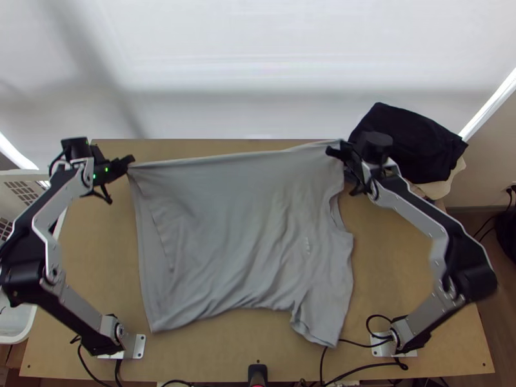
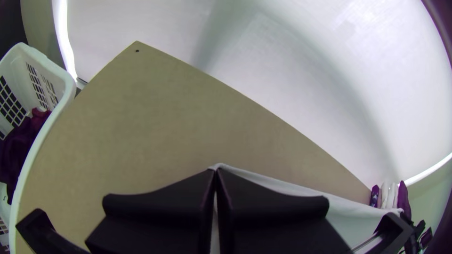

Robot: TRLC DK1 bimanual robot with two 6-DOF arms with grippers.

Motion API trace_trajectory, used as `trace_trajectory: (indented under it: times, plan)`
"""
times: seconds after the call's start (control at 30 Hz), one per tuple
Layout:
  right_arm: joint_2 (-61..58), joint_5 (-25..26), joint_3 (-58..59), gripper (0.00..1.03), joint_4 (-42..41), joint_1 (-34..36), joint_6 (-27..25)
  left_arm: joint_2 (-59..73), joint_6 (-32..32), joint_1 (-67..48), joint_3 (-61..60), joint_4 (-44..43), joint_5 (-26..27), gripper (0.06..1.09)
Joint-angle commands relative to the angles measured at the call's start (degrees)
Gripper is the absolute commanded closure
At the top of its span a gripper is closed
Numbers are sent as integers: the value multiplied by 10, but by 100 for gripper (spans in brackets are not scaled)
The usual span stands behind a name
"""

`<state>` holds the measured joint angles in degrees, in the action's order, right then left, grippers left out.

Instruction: Fold the t-shirt

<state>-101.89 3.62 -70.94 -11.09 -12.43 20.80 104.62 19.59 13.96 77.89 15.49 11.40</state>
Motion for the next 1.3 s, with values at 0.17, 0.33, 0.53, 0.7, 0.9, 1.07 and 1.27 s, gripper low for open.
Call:
trace_trajectory:
  times: [0.17, 0.33, 0.53, 0.7, 0.9, 1.07, 1.27]
  plan:
    - [-104, 24, -142, 100, -6, -15, 14, 154, 46, 25, 219, 93, -10, 104]
    - [-115, 24, -163, 52, -4, -24, 11, 171, 40, 27, 249, 133, -10, 48]
    - [-72, 29, -152, 38, 1, -25, 17, 132, 36, 35, 235, 132, -9, 33]
    - [25, 19, -117, 38, 151, -26, 92, 65, 6, 38, 214, 155, -9, 33]
    - [126, 12, -97, 38, 427, -30, 169, -41, -72, 26, 147, 211, -10, 34]
    - [224, 2, -15, 37, 517, -24, 201, -130, -129, 9, 87, 246, -13, 34]
    - [366, -56, 154, 37, 527, 7, 200, -208, -186, -19, 47, 302, -14, 34]
